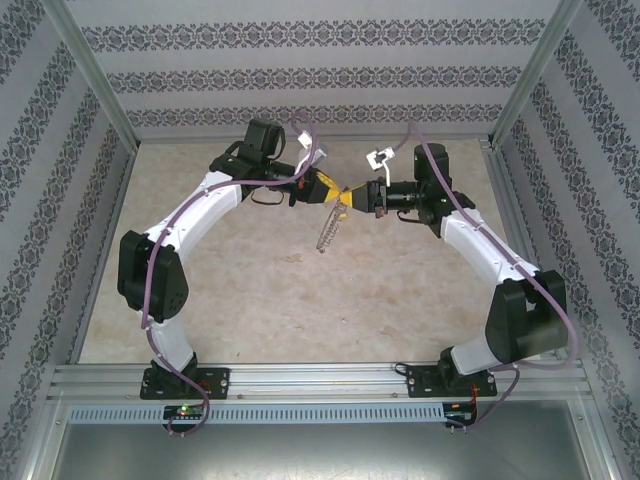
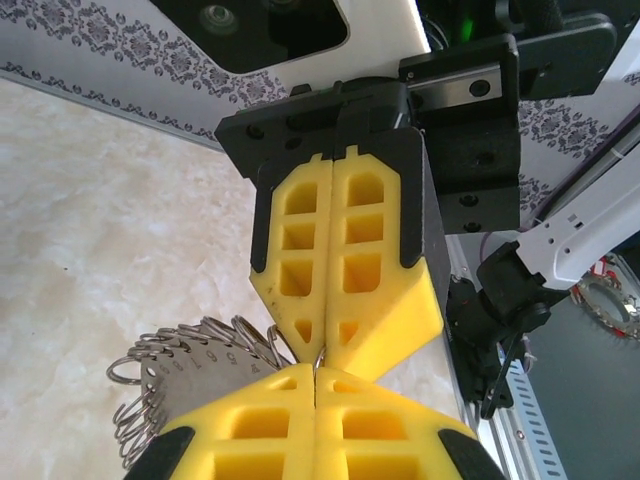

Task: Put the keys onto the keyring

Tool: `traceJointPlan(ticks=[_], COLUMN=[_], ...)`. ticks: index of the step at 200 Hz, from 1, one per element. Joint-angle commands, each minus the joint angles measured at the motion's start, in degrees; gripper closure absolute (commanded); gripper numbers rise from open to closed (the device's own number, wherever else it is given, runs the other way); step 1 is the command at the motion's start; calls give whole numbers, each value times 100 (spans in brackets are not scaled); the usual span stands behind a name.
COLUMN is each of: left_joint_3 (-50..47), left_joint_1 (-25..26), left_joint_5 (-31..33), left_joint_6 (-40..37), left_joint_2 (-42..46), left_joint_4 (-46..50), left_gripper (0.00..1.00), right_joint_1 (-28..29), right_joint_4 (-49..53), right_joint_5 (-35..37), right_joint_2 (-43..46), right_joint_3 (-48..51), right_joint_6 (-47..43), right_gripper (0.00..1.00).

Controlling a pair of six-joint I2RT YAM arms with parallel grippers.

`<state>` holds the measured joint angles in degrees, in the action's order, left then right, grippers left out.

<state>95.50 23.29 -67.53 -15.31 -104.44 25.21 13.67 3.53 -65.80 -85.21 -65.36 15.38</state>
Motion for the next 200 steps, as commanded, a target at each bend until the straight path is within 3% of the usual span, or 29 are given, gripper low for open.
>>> traceJointPlan(ticks=[1,35,68,117,153,200], left_joint_3=[380,958,1478,1876,2248,2551], left_joint_1=[-45,-366,-600,-817,-826,-828], left_joint_5=[-157,-146,-33,-55,-330,-855], left_joint_6=[-79,-640,-1133,-1648,-2085,-2574], left_joint_2=[96,77,50,-84,-384,-700], left_joint_4=[87,962,1706,2402,3086,3775], left_gripper=[97,75,67,61,59,57], right_joint_1=[91,324,552,929,1176,1208], right_joint_4=[1353,3803,5781,8184,9090,8862], right_joint_5=[494,1430,2266,3203,3684,3482], right_joint_2=[-197,-628,-1311,-2624,-3365,-3117], right_joint_3=[-764,-2258,-3976,-7090,-8739,-8342], right_joint_6=[-998,-2766,-4079,-5167,-5517,-5642], right_gripper=[100,100,100,100,100,100])
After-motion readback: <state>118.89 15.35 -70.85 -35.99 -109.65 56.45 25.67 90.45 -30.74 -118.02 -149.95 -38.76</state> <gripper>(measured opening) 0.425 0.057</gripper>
